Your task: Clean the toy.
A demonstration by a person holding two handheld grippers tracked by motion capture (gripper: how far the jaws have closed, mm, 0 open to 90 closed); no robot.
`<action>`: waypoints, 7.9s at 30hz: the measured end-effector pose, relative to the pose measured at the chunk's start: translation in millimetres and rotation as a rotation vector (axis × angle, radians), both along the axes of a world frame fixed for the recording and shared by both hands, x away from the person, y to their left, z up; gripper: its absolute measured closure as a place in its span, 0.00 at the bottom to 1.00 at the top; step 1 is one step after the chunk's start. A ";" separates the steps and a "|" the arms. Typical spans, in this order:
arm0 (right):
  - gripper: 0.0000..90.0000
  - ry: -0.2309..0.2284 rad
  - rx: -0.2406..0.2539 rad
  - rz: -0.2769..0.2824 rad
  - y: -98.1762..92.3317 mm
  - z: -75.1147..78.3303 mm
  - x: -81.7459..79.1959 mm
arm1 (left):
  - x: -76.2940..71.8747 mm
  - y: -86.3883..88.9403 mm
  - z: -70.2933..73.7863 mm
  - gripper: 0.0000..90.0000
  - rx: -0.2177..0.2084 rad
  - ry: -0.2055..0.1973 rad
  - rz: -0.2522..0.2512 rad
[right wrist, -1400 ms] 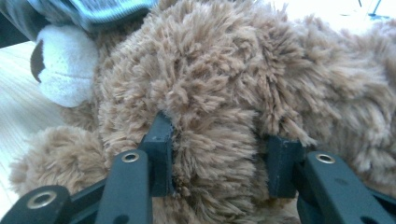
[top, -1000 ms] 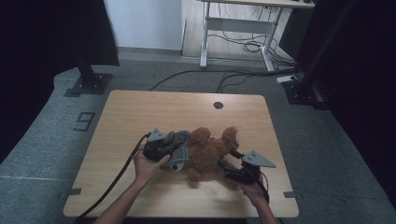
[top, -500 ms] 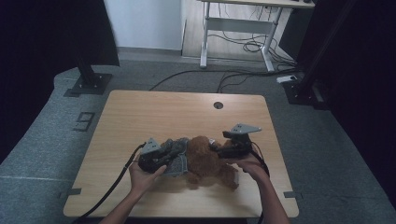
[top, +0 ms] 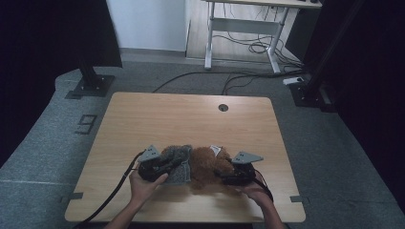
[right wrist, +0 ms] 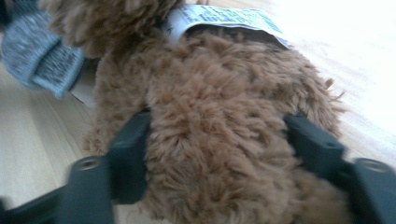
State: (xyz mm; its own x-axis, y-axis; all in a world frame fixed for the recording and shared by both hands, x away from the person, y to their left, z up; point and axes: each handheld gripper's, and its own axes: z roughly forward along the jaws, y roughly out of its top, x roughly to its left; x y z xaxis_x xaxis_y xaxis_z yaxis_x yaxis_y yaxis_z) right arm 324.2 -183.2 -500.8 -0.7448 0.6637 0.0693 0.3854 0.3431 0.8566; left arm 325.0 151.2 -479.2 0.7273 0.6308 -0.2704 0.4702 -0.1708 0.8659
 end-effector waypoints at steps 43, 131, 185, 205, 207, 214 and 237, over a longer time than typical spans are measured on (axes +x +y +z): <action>0.64 -0.080 0.016 -0.031 -1.0 -11.7 -7.7 | 24.0 14.7 18.9 0.84 0.153 -0.006 0.071; 0.48 -0.067 0.078 0.004 -10.4 -7.8 -6.5 | 57.3 -6.9 7.3 0.84 0.157 0.085 0.017; 0.36 -0.004 0.140 -0.054 6.7 -3.9 -6.7 | 8.0 7.7 -20.2 0.85 0.077 -0.059 0.046; 0.35 0.118 0.019 -0.003 30.0 -33.2 -44.3 | -28.3 28.7 -23.2 0.85 0.045 -0.044 -0.007; 0.37 0.081 0.014 -0.028 33.0 -35.5 -43.8 | -26.5 27.7 -25.2 0.85 0.043 -0.058 0.008; 0.41 0.012 0.020 -0.093 26.6 -38.4 -18.7 | 6.3 13.4 -27.4 0.85 0.030 -0.070 0.055; 0.42 0.009 0.140 -0.124 0.0 -31.4 -1.6 | 35.4 -107.2 16.8 0.82 0.136 -0.002 -0.138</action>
